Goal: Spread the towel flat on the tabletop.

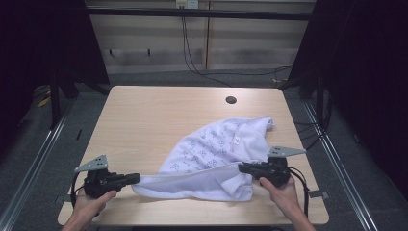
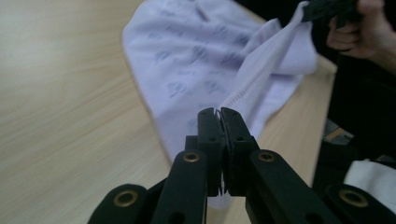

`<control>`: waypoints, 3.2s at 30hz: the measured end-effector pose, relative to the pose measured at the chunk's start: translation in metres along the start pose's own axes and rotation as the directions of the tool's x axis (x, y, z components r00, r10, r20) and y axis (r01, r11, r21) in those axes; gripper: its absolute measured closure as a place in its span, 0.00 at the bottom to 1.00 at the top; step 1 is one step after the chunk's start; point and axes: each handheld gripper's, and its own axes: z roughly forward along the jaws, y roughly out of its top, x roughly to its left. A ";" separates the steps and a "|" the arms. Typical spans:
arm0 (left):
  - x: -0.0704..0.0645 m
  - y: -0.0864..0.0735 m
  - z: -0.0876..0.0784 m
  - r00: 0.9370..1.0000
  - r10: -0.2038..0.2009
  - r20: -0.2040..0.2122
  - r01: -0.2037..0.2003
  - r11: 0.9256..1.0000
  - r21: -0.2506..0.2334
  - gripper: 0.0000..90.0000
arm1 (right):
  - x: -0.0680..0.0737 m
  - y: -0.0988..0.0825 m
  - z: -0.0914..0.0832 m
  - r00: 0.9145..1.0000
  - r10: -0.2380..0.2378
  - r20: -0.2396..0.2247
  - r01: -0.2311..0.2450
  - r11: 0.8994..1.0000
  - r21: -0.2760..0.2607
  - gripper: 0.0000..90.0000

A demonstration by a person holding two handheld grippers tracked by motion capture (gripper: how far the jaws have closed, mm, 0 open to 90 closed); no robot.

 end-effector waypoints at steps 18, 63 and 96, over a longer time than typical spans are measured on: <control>-0.097 -0.036 -0.047 0.966 0.135 0.222 -0.158 0.983 0.088 0.93 | 0.087 -0.065 -0.123 0.994 -0.053 -0.091 0.049 0.998 -0.044 0.77; -0.046 -0.016 0.079 0.970 0.056 0.238 -0.132 0.939 0.317 0.89 | 0.022 -0.033 0.005 0.998 0.007 0.069 -0.016 0.993 0.118 0.57; 0.005 -0.015 0.066 0.991 0.024 -0.133 0.018 0.952 0.304 1.00 | 0.006 -0.053 -0.019 0.985 -0.033 0.168 -0.011 0.967 0.255 0.82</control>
